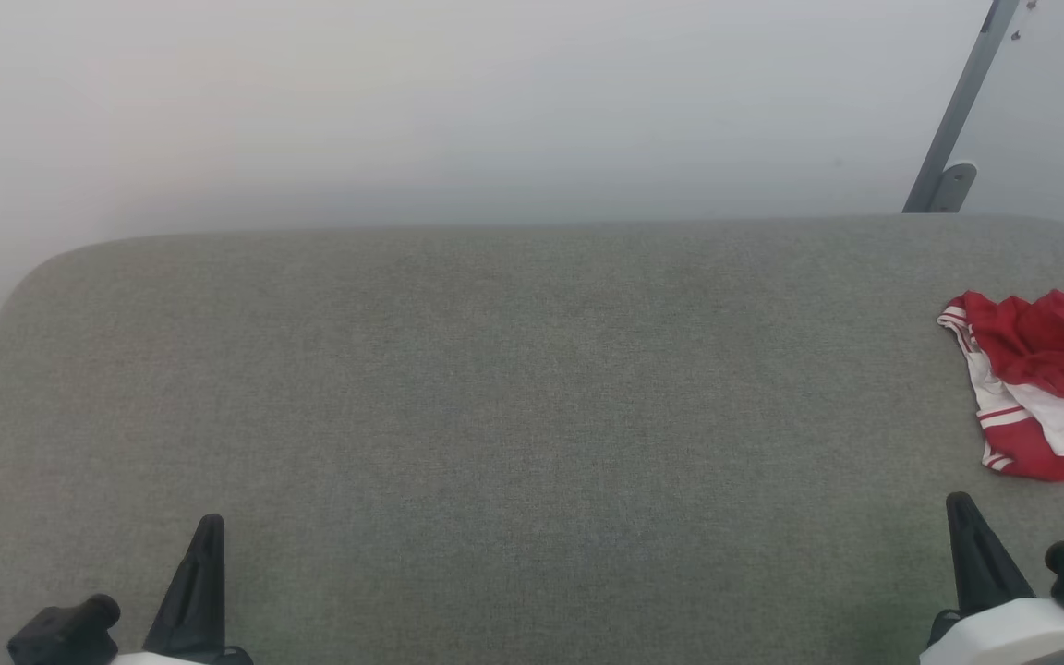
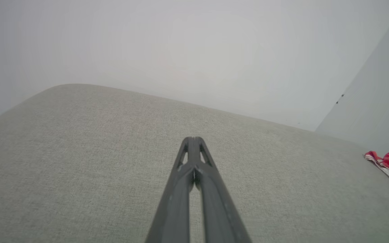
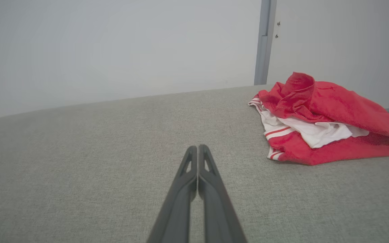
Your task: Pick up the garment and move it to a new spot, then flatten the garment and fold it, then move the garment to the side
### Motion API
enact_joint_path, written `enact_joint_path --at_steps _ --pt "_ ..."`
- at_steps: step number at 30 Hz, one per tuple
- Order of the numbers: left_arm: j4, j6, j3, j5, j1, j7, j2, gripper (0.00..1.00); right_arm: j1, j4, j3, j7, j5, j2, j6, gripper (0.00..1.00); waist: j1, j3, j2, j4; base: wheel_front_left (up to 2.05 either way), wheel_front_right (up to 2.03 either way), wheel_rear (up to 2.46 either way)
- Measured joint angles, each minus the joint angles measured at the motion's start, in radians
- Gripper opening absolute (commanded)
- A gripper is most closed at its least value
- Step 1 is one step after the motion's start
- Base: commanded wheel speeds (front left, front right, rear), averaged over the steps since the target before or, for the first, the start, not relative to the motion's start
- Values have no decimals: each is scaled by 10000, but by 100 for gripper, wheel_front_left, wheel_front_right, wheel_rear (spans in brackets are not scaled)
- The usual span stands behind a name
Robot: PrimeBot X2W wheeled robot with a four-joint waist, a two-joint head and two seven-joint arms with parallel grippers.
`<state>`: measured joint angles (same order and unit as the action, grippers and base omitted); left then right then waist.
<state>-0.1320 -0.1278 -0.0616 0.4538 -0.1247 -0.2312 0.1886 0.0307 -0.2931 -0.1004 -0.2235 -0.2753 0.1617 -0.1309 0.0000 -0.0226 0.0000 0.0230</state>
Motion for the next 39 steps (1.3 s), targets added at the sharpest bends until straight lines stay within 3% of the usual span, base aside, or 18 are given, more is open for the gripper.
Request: enact_joint_path --at_steps 39 --pt "-525 0 -217 5310 940 1555 -629 0 -565 240 -29 1524 -6082 -491 2 0 0 84 0 -74 0 0 0"
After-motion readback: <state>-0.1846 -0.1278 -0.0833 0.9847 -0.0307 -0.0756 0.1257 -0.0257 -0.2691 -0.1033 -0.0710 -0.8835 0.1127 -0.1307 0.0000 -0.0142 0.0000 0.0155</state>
